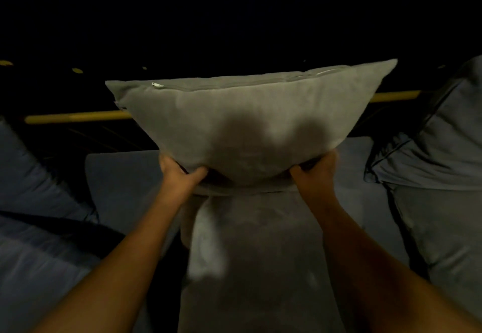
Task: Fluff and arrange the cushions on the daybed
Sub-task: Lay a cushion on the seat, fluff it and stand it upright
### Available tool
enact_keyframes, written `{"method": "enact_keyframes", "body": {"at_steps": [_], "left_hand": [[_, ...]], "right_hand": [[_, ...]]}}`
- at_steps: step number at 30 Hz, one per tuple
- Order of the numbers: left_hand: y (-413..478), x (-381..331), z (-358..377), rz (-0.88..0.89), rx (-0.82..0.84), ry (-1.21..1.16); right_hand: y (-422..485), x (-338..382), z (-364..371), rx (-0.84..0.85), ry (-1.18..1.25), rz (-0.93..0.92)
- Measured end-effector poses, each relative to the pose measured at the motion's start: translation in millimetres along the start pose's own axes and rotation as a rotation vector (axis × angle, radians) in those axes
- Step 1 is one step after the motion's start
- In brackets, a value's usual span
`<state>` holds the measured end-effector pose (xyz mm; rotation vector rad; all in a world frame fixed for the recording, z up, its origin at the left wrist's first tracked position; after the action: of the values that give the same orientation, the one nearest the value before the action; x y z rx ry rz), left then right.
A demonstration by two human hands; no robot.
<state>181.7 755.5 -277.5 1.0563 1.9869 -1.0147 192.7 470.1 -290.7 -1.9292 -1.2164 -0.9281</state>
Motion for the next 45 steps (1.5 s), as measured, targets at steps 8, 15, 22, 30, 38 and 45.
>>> {"method": "enact_keyframes", "body": {"at_steps": [8, 15, 22, 30, 38, 45], "left_hand": [[-4.7, -78.4, 3.3, 0.336, -0.062, 0.416], [3.4, -89.6, -9.9, 0.254, 0.077, 0.526], [-50.1, -87.2, -27.3, 0.409, 0.188, 0.509], [-138.4, -54.0, -75.6, 0.344, 0.230, 0.396], [-178.0, 2.8, -159.0, 0.178, 0.121, 0.267], [-167.7, 82.8, -265.5, 0.029, -0.106, 0.063]], "right_hand": [[16.9, 87.9, -16.8, -0.039, -0.410, -0.399], [11.5, 92.5, -39.0, 0.172, -0.455, -0.305], [-79.8, 100.6, -57.9, 0.230, -0.386, -0.164], [-157.9, 102.6, -28.8, 0.400, -0.342, -0.276], [-204.3, 147.7, 38.8, 0.659, -0.340, -0.320], [-259.3, 204.8, 148.7, 0.778, -0.373, -0.423]]}}
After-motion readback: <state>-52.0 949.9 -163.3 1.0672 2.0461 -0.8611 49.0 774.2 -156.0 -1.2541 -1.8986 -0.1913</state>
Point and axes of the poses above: each hand's wrist, its own y-axis towards the middle knuckle, its own z-axis out of the palm, x = y × z, the point moved 2 cm from there along y, towards the middle knuckle, and after that the axes turned 2 degrees about -z, right-handed, at the moved point
